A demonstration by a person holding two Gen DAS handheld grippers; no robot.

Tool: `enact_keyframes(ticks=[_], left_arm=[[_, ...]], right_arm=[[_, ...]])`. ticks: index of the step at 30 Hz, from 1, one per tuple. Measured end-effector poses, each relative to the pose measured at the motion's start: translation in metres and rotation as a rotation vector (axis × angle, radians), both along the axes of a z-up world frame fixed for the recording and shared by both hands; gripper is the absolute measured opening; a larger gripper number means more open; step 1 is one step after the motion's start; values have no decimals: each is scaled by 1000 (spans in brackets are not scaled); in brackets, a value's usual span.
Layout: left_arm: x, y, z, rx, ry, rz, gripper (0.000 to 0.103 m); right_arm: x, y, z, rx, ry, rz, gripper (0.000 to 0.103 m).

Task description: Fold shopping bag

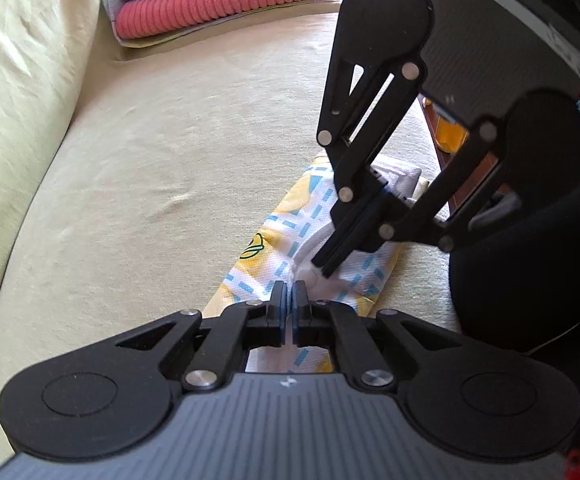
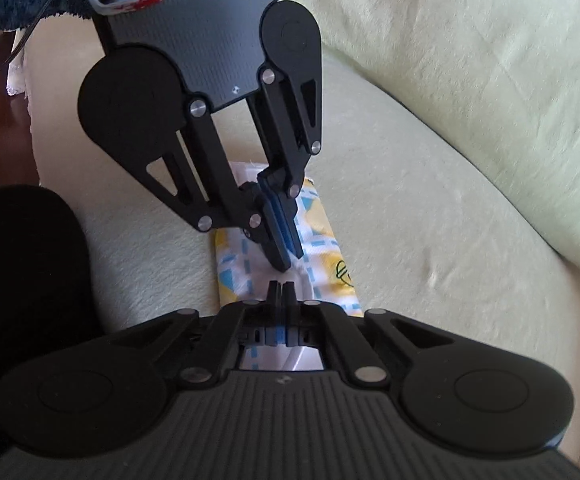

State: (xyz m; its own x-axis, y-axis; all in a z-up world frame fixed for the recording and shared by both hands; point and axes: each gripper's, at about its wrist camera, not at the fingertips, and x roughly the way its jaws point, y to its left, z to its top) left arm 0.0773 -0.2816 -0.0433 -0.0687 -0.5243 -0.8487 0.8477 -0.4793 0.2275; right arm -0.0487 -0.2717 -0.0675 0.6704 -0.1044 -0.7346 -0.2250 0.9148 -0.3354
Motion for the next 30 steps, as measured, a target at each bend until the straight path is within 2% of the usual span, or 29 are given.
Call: enact_keyframes(ticks=[5,6,10,14,16,18,21,23,25,30], left_arm=[[5,-13,-2,0,9,11,10],[6,-13,-2,-3,12,18,15],[12,-14,0,-10,45,57,17],[17,-16,4,-9,54,77,26],[18,-15,5,-6,53,76,26],[20,-15,10,-38,44,105,13],[33,-41,10,-53,37,146,10],[30,-42,5,-19,27,124,8],[25,-40,-1,-8,41,98,0],[25,-35,-6,-11,63,113,0]], right_arm=[[1,3,-2,-39,2,-12,0],[1,3,-1,-48,0,-13,0],[3,8,-5,-90,0,-13,0],[5,18,-9,-142,3,-2,2],[6,21,-10,-149,9,-6,2],[8,21,-9,-147,16,-11,3],[10,21,-9,-150,22,-15,3],[13,22,-11,-156,24,-22,3],[14,24,-11,-165,30,-32,3],[22,32,-15,-212,49,-68,3]])
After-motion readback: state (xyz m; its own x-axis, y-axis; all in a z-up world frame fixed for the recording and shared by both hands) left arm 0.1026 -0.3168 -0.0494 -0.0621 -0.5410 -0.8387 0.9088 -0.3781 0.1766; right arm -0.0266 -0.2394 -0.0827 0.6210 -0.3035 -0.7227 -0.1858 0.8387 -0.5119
